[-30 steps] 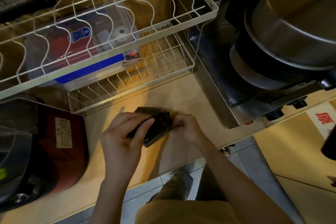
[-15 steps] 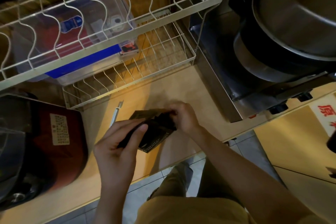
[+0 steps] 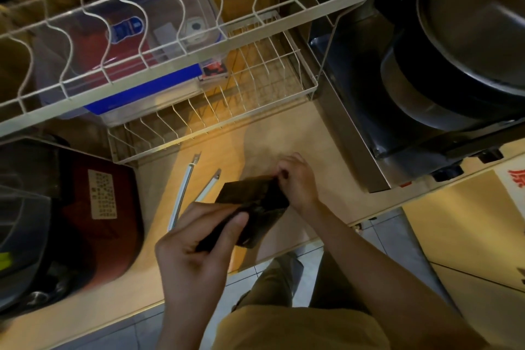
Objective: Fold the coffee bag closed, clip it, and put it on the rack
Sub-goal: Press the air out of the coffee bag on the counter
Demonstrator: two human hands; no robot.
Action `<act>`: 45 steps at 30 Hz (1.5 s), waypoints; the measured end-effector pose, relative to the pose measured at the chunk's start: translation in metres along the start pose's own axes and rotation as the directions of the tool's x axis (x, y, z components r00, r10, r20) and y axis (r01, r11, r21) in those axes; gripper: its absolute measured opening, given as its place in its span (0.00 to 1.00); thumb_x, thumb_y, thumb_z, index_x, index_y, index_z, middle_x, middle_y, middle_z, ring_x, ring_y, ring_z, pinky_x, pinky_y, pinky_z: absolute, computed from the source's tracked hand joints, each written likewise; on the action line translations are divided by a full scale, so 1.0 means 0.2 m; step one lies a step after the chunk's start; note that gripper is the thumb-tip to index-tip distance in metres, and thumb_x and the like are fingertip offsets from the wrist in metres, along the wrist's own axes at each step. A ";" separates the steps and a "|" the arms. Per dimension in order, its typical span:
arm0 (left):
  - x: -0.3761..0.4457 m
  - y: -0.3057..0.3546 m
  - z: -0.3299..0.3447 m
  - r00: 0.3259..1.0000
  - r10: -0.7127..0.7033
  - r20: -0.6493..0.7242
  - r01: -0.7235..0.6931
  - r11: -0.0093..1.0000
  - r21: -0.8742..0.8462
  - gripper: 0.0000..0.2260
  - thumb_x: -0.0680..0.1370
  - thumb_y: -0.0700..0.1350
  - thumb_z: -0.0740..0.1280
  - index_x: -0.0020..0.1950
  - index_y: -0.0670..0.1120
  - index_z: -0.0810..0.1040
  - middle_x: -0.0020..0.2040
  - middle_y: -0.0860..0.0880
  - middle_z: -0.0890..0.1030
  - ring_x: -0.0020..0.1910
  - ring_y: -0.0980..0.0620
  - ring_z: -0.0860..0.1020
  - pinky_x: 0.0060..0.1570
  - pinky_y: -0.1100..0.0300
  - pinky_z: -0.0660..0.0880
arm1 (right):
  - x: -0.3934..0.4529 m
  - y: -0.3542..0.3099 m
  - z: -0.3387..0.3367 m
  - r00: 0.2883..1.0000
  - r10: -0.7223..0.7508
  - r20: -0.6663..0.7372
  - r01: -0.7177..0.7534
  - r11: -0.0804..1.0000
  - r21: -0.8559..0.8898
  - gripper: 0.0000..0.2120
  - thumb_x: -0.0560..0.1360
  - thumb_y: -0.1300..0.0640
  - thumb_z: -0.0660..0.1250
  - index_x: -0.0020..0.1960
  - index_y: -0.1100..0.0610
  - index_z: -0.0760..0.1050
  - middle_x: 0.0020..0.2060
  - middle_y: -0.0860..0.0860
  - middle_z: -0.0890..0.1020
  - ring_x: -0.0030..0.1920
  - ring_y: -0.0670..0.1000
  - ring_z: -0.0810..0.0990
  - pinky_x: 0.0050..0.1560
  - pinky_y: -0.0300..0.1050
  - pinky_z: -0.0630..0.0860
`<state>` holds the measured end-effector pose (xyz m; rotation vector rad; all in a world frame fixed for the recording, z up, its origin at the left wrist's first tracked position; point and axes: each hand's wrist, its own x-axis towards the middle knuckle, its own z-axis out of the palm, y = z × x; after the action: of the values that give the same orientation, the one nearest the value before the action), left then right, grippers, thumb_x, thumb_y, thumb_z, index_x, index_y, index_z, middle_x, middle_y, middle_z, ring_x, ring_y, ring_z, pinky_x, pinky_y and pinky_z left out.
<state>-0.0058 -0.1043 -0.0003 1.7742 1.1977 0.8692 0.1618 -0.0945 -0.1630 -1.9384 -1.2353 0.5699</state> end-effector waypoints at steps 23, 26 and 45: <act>0.02 -0.06 -0.01 0.961 -0.209 -0.182 0.141 0.934 -0.328 0.03 0.64 0.53 0.70 0.35 0.62 0.82 0.34 0.61 0.83 0.37 0.61 0.78 0.38 0.68 0.75 | -0.02 -0.03 -0.10 0.714 0.550 0.434 -0.617 0.787 0.017 0.08 0.70 0.67 0.66 0.49 0.68 0.78 0.34 0.53 0.75 0.23 0.45 0.71 0.14 0.29 0.60; 0.01 -0.02 0.00 0.972 -0.146 -0.182 0.091 0.955 -0.282 0.05 0.66 0.51 0.69 0.36 0.62 0.81 0.35 0.63 0.82 0.36 0.62 0.78 0.36 0.71 0.73 | -0.03 -0.04 -0.08 0.729 0.562 0.389 -0.622 0.782 0.036 0.05 0.71 0.66 0.67 0.46 0.66 0.80 0.30 0.49 0.74 0.20 0.41 0.72 0.14 0.28 0.60; 0.58 -0.02 0.03 0.999 0.027 0.041 -0.034 0.984 0.176 0.09 0.75 0.47 0.64 0.50 0.45 0.79 0.43 0.50 0.80 0.45 0.51 0.79 0.44 0.56 0.76 | -0.06 -0.15 -0.12 0.950 0.201 0.238 -0.233 0.966 0.114 0.19 0.63 0.72 0.64 0.34 0.47 0.66 0.32 0.48 0.74 0.33 0.45 0.72 0.36 0.35 0.68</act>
<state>0.0350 0.0049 0.0052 1.9466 1.2586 0.7622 0.1566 -0.1057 -0.1247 -1.9412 -1.0884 0.9886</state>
